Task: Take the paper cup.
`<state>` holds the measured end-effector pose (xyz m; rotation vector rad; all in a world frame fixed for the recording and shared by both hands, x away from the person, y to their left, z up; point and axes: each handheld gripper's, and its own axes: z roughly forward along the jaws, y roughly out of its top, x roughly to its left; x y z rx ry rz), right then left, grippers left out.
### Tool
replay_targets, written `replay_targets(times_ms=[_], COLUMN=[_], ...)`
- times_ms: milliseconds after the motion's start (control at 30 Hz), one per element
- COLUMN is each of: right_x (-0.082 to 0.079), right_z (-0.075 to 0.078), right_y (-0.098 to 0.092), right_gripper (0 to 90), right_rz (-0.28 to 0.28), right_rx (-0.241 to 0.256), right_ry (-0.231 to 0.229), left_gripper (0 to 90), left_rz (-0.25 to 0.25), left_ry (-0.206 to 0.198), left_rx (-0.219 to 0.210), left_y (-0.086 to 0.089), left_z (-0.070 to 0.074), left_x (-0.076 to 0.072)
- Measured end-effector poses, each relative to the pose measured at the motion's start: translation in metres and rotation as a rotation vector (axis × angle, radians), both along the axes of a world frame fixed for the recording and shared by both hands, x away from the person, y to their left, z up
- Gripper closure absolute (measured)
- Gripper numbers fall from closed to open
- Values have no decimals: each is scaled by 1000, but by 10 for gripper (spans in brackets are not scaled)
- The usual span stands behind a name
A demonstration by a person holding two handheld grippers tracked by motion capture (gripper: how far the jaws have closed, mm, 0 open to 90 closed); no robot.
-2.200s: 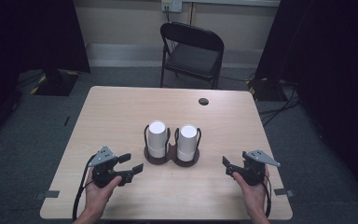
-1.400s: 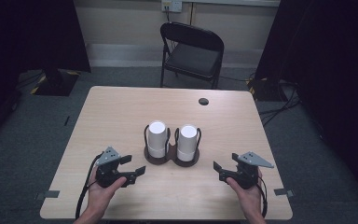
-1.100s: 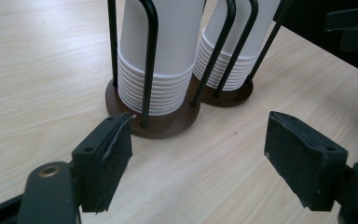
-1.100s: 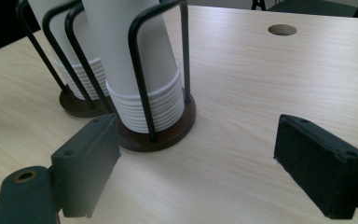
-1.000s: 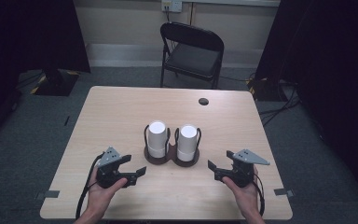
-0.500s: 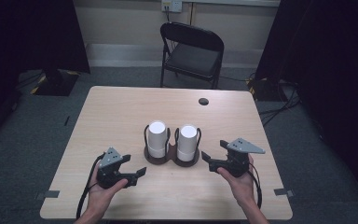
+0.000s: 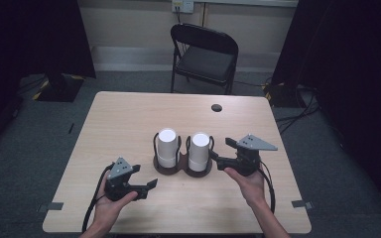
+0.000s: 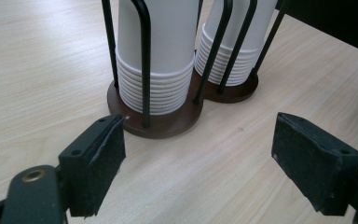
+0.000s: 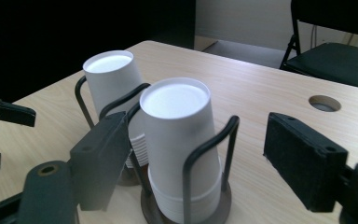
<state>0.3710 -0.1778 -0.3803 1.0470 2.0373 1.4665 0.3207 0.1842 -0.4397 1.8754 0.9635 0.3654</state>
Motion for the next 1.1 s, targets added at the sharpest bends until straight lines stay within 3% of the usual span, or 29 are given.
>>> replay_targets(times_ms=[300,667,800,1100], right_x=[13,31,41,46], right_z=[6,10,6,-3], right_y=[13,31,34,38], right_gripper=[257,265,265,250], right_rz=[56,97,103,117], right_rx=[31,5,6,-7], right_ry=[-23,-34,-24,-12], left_gripper=[174,176,179,180], left_rz=[-1,4,1,0], left_ry=[-4,-2,-1,5], left_rx=[-7,-1,0,5], left_y=[1,2,1,2], left_z=[1,0,-1,-1], left_x=[0,0,0,0])
